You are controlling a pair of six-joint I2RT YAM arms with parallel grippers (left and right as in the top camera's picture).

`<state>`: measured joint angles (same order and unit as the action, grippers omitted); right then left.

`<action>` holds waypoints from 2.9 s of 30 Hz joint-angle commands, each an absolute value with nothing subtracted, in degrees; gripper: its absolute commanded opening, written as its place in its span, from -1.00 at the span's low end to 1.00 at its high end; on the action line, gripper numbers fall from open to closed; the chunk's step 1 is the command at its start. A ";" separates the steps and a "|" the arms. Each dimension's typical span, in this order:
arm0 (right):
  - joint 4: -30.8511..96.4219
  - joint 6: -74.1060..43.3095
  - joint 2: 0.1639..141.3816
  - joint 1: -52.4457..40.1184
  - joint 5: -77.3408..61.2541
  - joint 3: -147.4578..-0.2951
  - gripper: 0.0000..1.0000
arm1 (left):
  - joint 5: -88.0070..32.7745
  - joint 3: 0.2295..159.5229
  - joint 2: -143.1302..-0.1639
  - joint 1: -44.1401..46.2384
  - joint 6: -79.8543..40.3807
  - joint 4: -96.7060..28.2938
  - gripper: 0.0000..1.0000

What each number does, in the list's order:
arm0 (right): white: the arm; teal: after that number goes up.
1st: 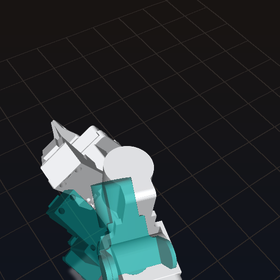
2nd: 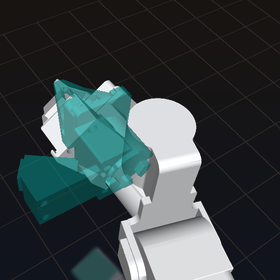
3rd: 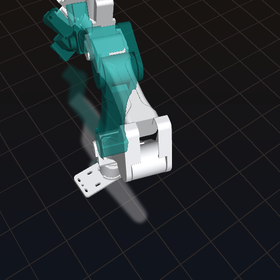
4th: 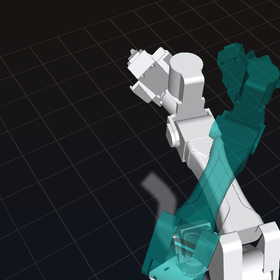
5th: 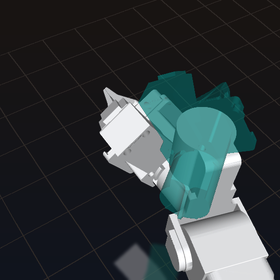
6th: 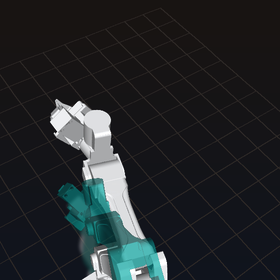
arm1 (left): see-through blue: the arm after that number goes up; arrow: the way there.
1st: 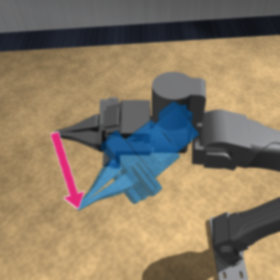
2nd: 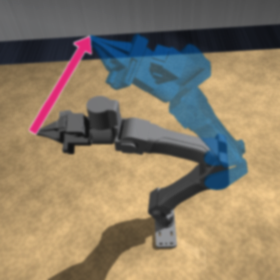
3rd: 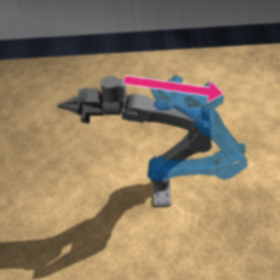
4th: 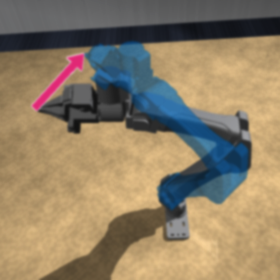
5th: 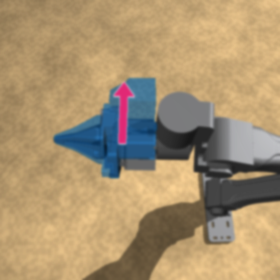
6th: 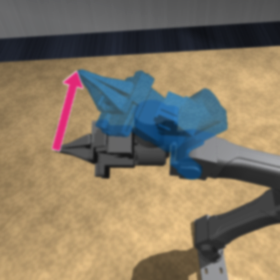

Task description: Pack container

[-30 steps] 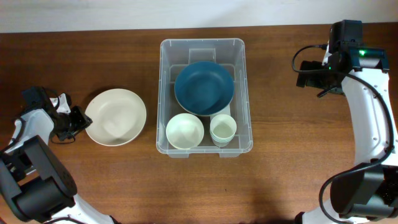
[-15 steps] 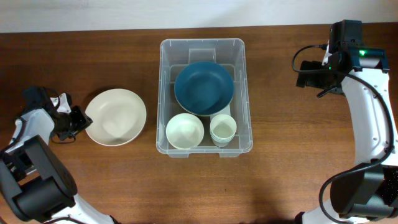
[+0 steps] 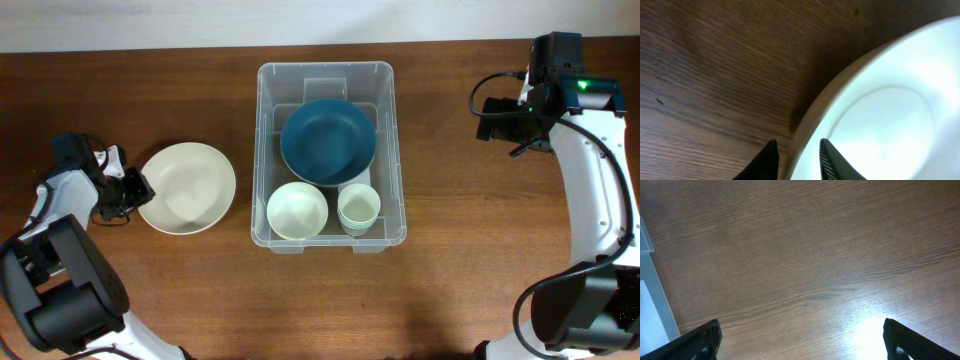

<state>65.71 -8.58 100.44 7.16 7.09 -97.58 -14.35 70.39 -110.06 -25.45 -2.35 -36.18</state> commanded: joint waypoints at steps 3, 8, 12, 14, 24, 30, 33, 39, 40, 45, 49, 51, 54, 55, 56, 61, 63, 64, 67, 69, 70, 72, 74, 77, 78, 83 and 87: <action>65.71 -8.67 100.66 7.53 7.79 -97.71 0.98 | -13.67 70.22 -110.67 -25.41 -1.67 -35.99 -0.64; 65.73 -8.67 100.66 7.53 7.79 -97.69 0.98 | -13.67 70.22 -110.67 -25.41 -1.67 -35.51 -0.80; 65.71 -8.67 100.66 7.53 7.79 -97.71 0.98 | -13.72 70.24 -110.67 -25.39 -1.69 -35.38 -0.94; 65.71 -8.64 100.66 7.53 7.79 -97.71 0.98 | -13.72 70.35 -110.61 -25.39 -1.69 -35.40 -0.99; 65.71 -8.67 100.66 7.53 7.79 -97.69 0.98 | -15.27 76.23 -107.39 -25.36 -4.69 -35.88 -0.99; 65.71 -8.67 100.66 7.53 7.79 -97.71 0.98 | -20.56 84.20 -100.92 -24.38 -7.27 -37.80 -0.99; 65.71 -8.67 100.66 7.53 7.79 -97.69 0.98 | -23.81 87.26 -97.34 -22.28 -7.46 -38.30 -0.99; 65.71 -8.67 100.66 7.53 7.79 -97.71 0.98 | -24.18 89.10 -91.61 -13.19 -9.43 -37.47 -0.99; 65.71 -8.67 100.66 7.53 7.79 -97.71 0.98 | -24.18 89.10 -91.22 -11.55 -9.43 -37.19 -0.99; 65.71 -8.67 100.66 7.53 7.79 -97.71 0.98 | -19.53 89.10 -91.57 -0.75 -11.14 -36.56 -0.99; 65.71 -8.67 100.66 7.53 7.79 -97.71 0.98 | -11.27 89.10 -92.55 7.05 -11.14 -35.66 -0.99; 65.71 -8.67 100.66 7.53 7.79 -97.71 0.98 | -7.29 89.10 -93.23 10.41 -11.14 -35.03 -0.99; 65.71 -8.67 100.66 7.53 7.79 -97.71 0.98 | -3.27 89.10 -94.70 14.55 -11.22 -34.04 -0.99; 65.73 -8.67 100.66 7.53 7.79 -97.71 0.98 | -2.79 89.08 -95.11 15.33 -11.57 -33.85 -0.99; 65.71 -8.67 100.66 7.53 7.79 -97.71 0.98 | -2.22 89.10 -95.88 16.12 -12.53 -33.61 -0.99; 65.71 -8.67 100.66 7.53 7.79 -97.71 0.98 | -2.09 89.10 -99.88 17.26 -13.91 -32.10 -0.99; 65.71 -8.67 100.66 7.53 7.79 -97.71 0.98 | -2.11 89.10 -101.49 17.26 -14.15 -31.48 -0.99; 65.71 -8.67 100.66 7.53 7.79 -97.71 0.97 | -2.11 89.10 -102.37 17.26 -14.15 -31.14 -0.99; 65.71 -8.67 100.66 7.53 7.79 -97.71 0.98 | -2.74 89.10 -104.18 17.26 -14.15 -30.83 -0.99; 65.71 -8.67 100.66 7.53 7.79 -97.71 0.98 | -3.44 89.10 -105.01 17.26 -14.15 -30.81 -0.99; 65.71 -8.67 100.66 7.53 7.79 -97.71 0.98 | -3.60 89.10 -105.23 17.26 -14.13 -30.81 -0.99; 65.71 -8.67 100.66 7.53 7.79 -97.69 0.98 | -3.60 89.10 -105.56 17.26 -14.13 -30.63 -0.99; 65.71 -8.67 100.66 7.53 7.79 -97.71 0.98 | -3.62 89.10 -105.67 17.26 -14.13 -30.35 -0.99; 65.71 -8.64 100.66 7.53 7.79 -97.71 0.98 | -3.64 89.10 -105.65 17.26 -14.11 -29.65 -0.74; 65.71 -8.67 100.66 7.53 7.79 -97.71 0.98 | -3.64 89.10 -105.65 17.26 -14.11 -29.32 -0.50; 65.71 -8.67 100.66 7.53 7.79 -97.71 0.98 | -4.67 90.67 -105.01 16.64 -14.09 -29.17 -0.15; 65.71 -8.67 100.66 7.53 7.79 -97.71 0.98 | -5.76 92.97 -103.24 15.18 -14.09 -29.80 -0.15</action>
